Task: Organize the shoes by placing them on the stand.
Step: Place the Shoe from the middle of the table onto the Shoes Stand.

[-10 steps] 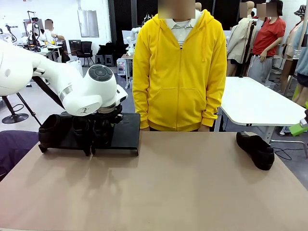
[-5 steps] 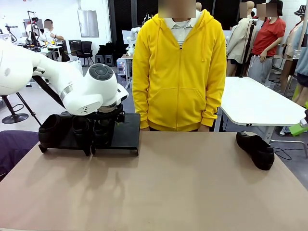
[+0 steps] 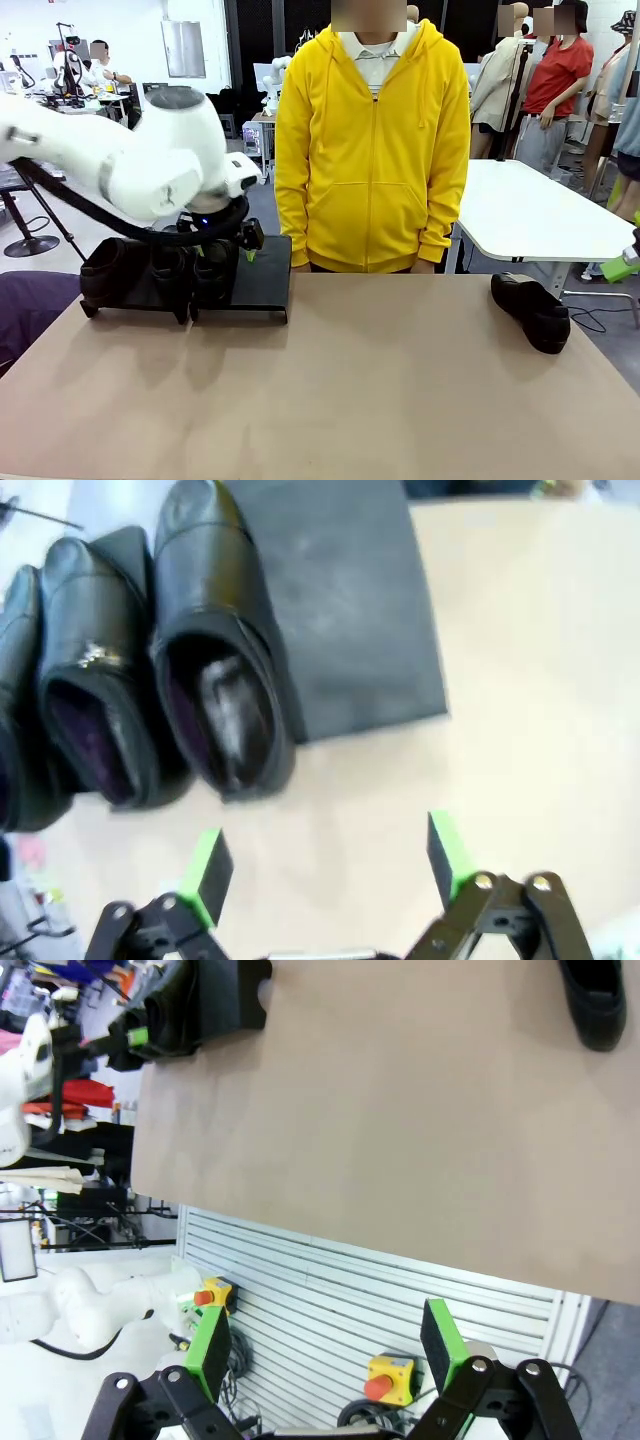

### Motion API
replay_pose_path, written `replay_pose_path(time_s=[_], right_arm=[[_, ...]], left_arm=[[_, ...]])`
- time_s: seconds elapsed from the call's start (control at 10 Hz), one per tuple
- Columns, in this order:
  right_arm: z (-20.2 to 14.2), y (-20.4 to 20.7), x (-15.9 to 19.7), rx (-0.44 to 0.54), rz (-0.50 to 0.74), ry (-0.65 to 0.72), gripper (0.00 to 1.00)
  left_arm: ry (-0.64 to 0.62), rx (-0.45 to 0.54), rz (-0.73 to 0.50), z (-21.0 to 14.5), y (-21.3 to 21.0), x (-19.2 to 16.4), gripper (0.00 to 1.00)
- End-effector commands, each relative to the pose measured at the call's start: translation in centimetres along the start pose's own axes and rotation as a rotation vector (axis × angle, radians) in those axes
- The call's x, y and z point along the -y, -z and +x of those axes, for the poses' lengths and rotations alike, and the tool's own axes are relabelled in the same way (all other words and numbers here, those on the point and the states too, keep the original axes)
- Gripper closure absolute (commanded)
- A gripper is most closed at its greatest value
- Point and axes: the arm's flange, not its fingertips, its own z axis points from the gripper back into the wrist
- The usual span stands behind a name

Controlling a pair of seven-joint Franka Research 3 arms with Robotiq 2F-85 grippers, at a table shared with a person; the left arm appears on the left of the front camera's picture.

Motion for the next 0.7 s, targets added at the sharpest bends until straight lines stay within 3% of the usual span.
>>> replay_pose_path(time_s=[0.0,0.1,0.3,0.4,0.6], right_arm=[[0.1,-0.4,0.0,-0.001,0.006,-0.001,0.00],[0.1,-0.4,0.0,-0.001,0.006,-0.001,0.00],[0.1,-0.4,0.0,-0.001,0.006,-0.001,0.00],[0.1,-0.4,0.0,-0.001,0.006,-0.001,0.00],[0.1,-0.4,0.0,-0.001,0.006,-0.001,0.00]], left_arm=[[0.077,-0.177,-0.103,-1.3,-7.6,-6.0,0.00],[0.078,-0.276,-0.160,-1.3,-10.6,-9.4,0.00],[0.077,-0.315,-0.381,-3.5,-15.9,-14.5,0.00],[0.077,-0.299,-0.455,-6.3,-18.0,-15.8,0.00],[-0.056,-0.151,-0.513,-16.6,-21.6,-17.8,0.00]])
